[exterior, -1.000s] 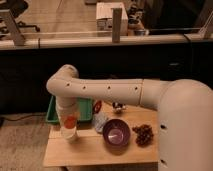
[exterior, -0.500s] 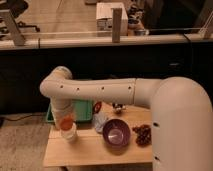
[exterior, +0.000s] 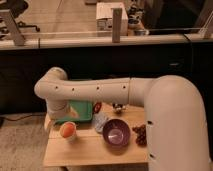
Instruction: Place apple in paper cup
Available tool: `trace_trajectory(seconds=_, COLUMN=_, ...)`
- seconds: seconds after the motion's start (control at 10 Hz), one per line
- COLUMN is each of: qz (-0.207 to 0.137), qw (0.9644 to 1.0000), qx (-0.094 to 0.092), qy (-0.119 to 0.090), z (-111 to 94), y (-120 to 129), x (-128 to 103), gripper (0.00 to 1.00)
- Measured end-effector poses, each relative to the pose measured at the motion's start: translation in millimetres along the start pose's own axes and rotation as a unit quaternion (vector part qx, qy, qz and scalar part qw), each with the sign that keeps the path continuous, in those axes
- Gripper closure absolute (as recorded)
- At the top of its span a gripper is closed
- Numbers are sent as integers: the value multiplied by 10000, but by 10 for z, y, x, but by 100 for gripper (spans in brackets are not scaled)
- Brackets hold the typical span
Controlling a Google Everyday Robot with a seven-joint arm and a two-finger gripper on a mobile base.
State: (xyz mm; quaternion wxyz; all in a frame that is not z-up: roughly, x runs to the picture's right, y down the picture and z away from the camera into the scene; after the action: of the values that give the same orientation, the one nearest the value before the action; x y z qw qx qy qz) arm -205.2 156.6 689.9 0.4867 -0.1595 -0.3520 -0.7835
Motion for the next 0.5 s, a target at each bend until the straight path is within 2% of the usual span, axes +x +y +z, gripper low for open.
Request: trace_trajectory(seconds=0.5, qz=-61, qw=10000, qx=64, qy=25, z=-26, y=-25, x=19, gripper=20)
